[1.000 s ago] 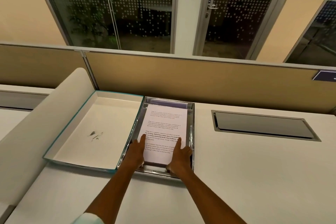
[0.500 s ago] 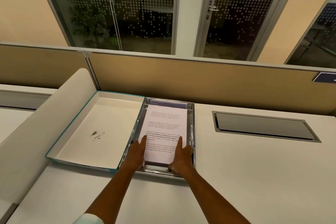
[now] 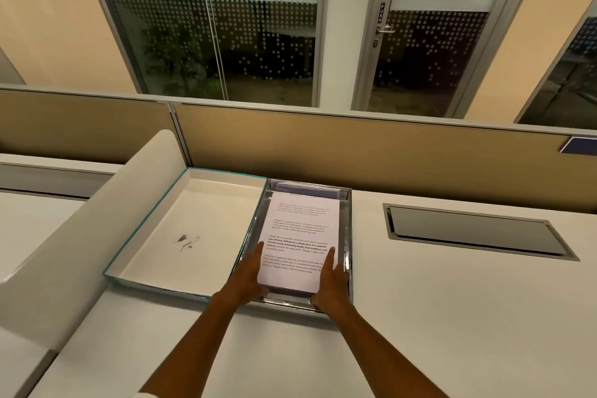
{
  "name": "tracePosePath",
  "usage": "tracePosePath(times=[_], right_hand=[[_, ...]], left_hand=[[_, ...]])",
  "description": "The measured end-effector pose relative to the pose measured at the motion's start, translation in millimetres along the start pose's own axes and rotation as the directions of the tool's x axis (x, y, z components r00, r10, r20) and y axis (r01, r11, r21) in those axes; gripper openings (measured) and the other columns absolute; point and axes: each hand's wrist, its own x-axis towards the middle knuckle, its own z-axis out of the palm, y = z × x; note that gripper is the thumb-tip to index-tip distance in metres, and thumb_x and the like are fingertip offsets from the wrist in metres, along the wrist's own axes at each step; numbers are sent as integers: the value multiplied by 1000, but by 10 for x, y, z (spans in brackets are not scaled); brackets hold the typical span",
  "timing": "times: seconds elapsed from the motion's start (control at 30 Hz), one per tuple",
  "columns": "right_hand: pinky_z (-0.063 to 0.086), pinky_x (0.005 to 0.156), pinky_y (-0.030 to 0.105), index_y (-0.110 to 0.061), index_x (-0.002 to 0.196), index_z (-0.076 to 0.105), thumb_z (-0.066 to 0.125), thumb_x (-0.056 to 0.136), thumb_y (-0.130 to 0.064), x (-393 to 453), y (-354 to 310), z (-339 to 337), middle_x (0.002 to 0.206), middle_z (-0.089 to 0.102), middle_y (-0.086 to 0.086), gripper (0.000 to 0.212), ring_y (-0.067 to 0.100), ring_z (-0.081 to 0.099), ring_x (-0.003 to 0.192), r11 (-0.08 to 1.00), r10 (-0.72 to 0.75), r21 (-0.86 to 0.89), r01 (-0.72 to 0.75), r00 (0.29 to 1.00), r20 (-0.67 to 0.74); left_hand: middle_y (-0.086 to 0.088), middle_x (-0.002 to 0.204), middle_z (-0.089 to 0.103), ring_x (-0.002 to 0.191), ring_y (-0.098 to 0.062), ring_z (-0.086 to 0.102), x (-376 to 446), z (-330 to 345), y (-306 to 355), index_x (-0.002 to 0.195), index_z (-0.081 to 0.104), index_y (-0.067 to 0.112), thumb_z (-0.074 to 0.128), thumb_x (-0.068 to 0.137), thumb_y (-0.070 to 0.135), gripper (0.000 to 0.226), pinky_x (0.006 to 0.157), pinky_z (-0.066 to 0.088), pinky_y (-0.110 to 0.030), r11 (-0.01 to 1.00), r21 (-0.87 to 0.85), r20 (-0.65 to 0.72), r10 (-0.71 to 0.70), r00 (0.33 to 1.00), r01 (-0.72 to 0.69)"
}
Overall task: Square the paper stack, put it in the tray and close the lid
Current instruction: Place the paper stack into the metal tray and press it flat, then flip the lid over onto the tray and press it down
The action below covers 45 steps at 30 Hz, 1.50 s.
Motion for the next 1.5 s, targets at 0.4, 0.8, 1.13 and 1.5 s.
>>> tracePosePath(times=[0.4,0.8,1.13,1.5], right_hand=[[61,71,42,-26,144,28,37,90,-67,-41,129,-70,142,45,9,69,35,55,119,953,-221,-216,214,975,-10],[27,116,42,-23,153,-6,84,65,-41,-209,-30,-292,162,4,5,127,26,12,149,608,-506,-571,551,824,257],[55,77,31,-14,134,50,67,88,-30,-46,-10,-977,121,65,12,52,25,64,97,961,-140,-240,138,990,10],[57,89,40,-13,116,66,65,90,-23,29,292,-1002,103,70,9,28,30,66,102,998,-31,-45,39,988,151]], left_hand=[[-17,121,65,96,-28,65,-472,-318,-51,125,57,0,67,84,0,42,79,56,-33,983,-163,-478,-154,865,85],[-32,125,47,106,-50,54,-795,-391,-431,119,43,4,65,87,25,44,87,50,-58,664,-609,-584,-746,321,434],[-20,84,62,65,-29,57,-809,-491,-630,92,57,-1,75,80,30,38,65,54,-39,323,-856,-159,-907,389,403],[-16,100,56,107,-33,53,-745,-647,-478,91,52,4,51,89,6,3,100,49,-45,65,-960,116,-796,594,274]])
